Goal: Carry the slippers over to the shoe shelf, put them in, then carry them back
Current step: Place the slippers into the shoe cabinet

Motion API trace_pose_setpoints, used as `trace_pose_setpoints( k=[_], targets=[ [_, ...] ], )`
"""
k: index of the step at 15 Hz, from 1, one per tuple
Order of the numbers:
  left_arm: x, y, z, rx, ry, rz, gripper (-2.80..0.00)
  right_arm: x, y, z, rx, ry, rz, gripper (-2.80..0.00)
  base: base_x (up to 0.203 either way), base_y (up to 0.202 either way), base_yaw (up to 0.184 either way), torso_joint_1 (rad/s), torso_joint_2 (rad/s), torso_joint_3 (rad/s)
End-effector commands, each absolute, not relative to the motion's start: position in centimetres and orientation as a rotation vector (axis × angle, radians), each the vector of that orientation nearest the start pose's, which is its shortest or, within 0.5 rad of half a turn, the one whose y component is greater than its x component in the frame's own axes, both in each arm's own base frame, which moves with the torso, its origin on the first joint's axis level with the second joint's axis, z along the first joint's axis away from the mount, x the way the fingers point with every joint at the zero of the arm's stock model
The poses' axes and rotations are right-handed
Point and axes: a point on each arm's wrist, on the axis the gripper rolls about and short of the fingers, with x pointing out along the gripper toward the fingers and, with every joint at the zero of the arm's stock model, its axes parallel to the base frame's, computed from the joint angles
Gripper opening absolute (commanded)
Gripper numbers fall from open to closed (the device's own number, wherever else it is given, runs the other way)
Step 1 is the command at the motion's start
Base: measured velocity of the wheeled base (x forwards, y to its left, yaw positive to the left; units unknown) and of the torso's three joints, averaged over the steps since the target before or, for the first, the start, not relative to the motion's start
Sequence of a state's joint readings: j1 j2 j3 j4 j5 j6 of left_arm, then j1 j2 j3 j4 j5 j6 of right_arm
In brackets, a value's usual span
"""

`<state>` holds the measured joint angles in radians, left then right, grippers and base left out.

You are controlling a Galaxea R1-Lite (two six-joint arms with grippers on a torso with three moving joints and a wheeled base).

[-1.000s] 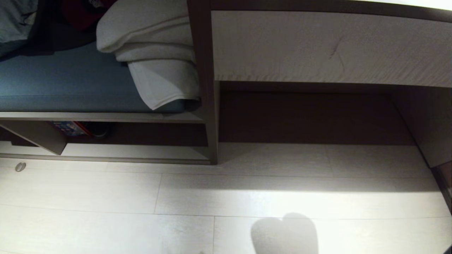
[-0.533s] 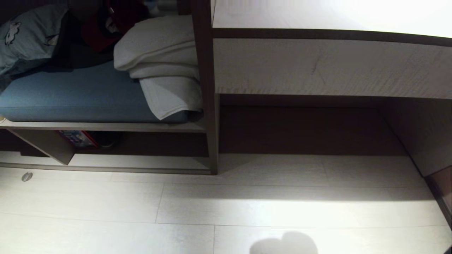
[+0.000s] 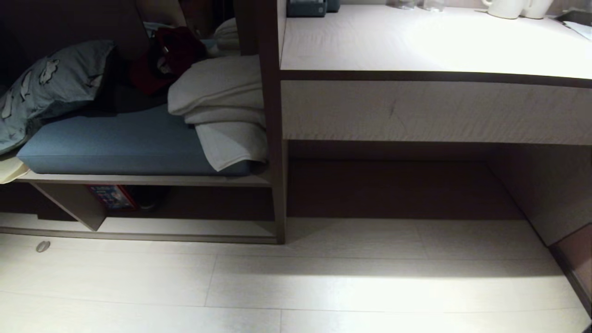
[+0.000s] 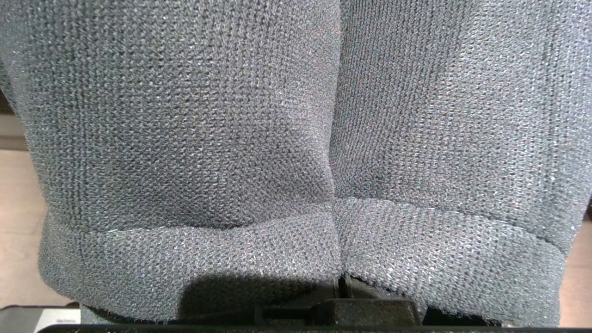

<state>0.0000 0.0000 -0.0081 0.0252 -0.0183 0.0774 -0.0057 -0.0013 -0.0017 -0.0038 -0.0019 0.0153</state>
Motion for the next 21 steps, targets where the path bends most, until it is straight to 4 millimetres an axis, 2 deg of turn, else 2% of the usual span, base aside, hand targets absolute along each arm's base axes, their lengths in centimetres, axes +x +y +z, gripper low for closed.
trace_pose_setpoints(
  k=[1,21],
  targets=[
    [-2.33,-0.04,7.48,0.078,0.021,-0.019,-2.80,-2.30,0.01,7.63,0.015,-0.008,-0.008,-2.80,0.000,0.000,0.000,0.002,0.00,0.193],
    [-2.30,-0.04,7.48,0.078,0.012,-0.020,-2.80,-2.30,0.01,7.63,0.015,-0.008,-0.009,-2.80,0.000,0.000,0.000,0.002,0.00,0.204]
  ],
)
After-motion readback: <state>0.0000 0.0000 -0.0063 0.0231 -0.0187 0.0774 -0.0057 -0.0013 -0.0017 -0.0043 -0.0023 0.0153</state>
